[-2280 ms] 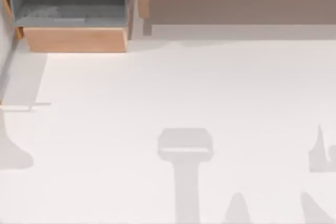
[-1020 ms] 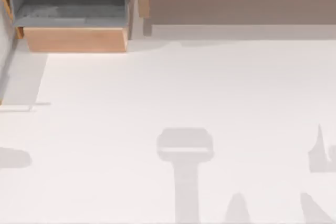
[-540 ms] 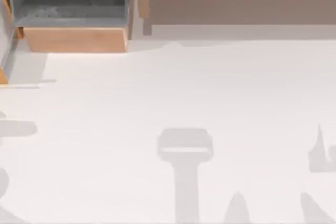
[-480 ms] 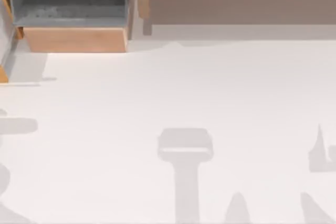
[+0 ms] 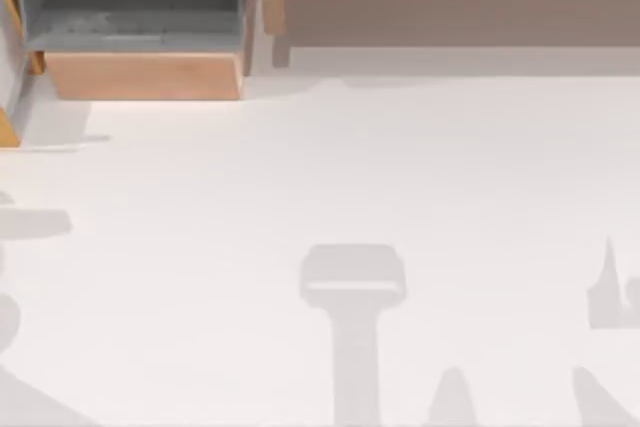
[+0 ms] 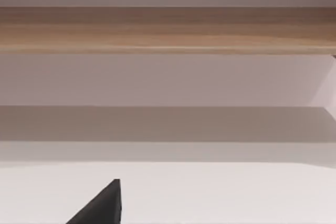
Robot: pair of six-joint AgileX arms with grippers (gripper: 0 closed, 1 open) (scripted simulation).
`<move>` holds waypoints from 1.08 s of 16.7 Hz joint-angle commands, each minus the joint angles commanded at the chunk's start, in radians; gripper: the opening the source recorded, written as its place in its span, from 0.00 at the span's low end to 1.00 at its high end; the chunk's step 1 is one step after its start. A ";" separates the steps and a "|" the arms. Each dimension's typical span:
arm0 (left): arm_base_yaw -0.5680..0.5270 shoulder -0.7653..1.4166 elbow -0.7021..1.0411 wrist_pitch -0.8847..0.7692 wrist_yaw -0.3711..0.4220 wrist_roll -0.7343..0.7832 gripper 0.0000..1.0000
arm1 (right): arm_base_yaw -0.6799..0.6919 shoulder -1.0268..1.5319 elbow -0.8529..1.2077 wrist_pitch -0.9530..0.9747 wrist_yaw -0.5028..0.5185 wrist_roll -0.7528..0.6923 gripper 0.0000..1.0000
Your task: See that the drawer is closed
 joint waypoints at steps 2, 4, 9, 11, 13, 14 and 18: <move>-0.024 0.030 0.069 -0.036 -0.024 0.000 0.00 | 0.000 0.000 0.000 0.000 0.000 0.000 1.00; -0.051 0.057 0.136 -0.070 -0.043 -0.001 0.00 | 0.000 0.000 0.000 0.000 0.000 0.000 1.00; -0.072 0.077 0.184 -0.097 -0.059 -0.003 0.00 | 0.000 0.000 0.000 0.000 0.000 0.000 1.00; -0.065 0.077 0.182 -0.100 -0.059 -0.004 0.00 | 0.000 0.000 0.000 0.000 0.000 0.000 1.00; -0.071 0.098 0.218 -0.120 -0.069 -0.004 0.00 | 0.000 0.000 0.000 0.000 0.000 0.000 1.00; -0.076 0.111 0.243 -0.133 -0.076 -0.004 0.00 | 0.000 0.000 0.000 0.000 0.000 0.000 1.00; -0.103 0.157 0.355 -0.185 -0.098 -0.003 0.00 | 0.000 0.000 0.000 0.000 0.000 0.000 1.00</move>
